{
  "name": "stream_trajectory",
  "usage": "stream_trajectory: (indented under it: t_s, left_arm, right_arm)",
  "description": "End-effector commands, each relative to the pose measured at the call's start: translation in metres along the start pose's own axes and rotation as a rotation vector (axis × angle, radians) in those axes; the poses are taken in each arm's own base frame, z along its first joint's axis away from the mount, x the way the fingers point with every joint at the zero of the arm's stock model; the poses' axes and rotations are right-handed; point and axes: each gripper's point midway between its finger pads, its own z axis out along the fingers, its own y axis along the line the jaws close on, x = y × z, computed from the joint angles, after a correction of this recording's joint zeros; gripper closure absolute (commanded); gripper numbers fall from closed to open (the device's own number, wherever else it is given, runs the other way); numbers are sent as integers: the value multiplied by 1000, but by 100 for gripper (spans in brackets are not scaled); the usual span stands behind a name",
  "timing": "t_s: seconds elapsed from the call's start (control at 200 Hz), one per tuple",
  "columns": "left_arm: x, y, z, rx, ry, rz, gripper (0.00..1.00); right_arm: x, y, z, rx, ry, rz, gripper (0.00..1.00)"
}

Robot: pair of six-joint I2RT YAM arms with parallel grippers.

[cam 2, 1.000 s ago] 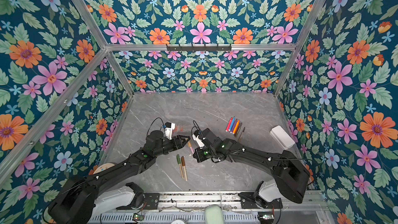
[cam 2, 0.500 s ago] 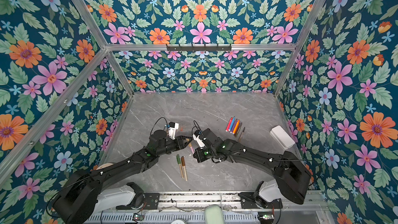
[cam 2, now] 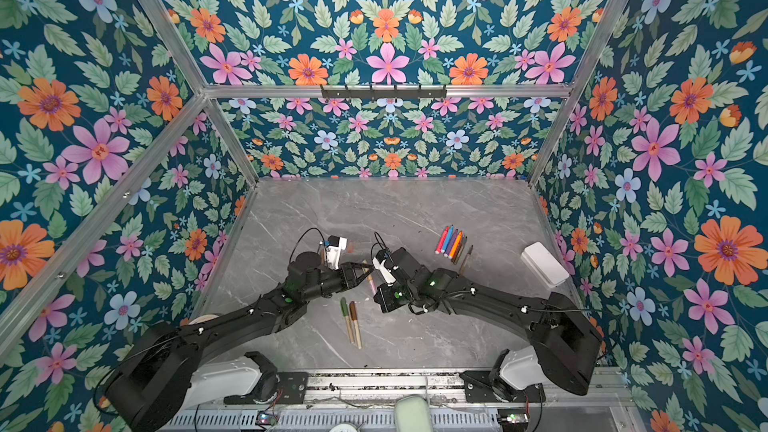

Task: Open the pen caps
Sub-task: 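Close the left gripper on the tan cap of the held pink pen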

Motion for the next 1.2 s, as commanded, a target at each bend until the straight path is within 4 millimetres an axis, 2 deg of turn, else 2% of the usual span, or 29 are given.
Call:
stream_trajectory:
  t_s: [0.0, 0.085, 0.26, 0.345, 0.415, 0.485, 0.87, 0.99, 1.1, 1.195]
  left_arm:
    - [-3, -16, -1, 66, -4, 15, 78]
    - [-4, -17, -1, 67, -7, 16, 80]
    - [-5, -20, 0, 76, -1, 20, 100]
    - [-6, -21, -2, 76, -12, 23, 100]
    - [-9, -22, -4, 73, -28, 30, 100]
    - [-11, -23, -5, 68, -36, 37, 100]
    - [-16, -22, -11, 56, -74, 41, 100]
    - [-14, -22, -11, 60, -67, 40, 100]
    - [-12, -21, -12, 59, -62, 38, 100]
    - [-11, -21, -13, 59, -63, 40, 100]
  right_arm:
    - [-1, -3, -3, 26, -7, -11, 100]
    - [-2, -3, -3, 26, -6, -15, 100]
    - [-3, -5, -6, 40, -16, -16, 100]
    - [-3, -6, -8, 44, -20, -19, 100]
    - [-3, -4, -9, 36, -21, -25, 82]
    - [-2, -3, -9, 24, -21, -29, 75]
    - [5, 3, 3, 16, 27, -43, 74]
    - [6, -6, 5, 70, 36, -37, 76]
    - [3, -19, -2, 147, 11, -20, 82]
    - [0, -25, -8, 171, -8, -15, 82]
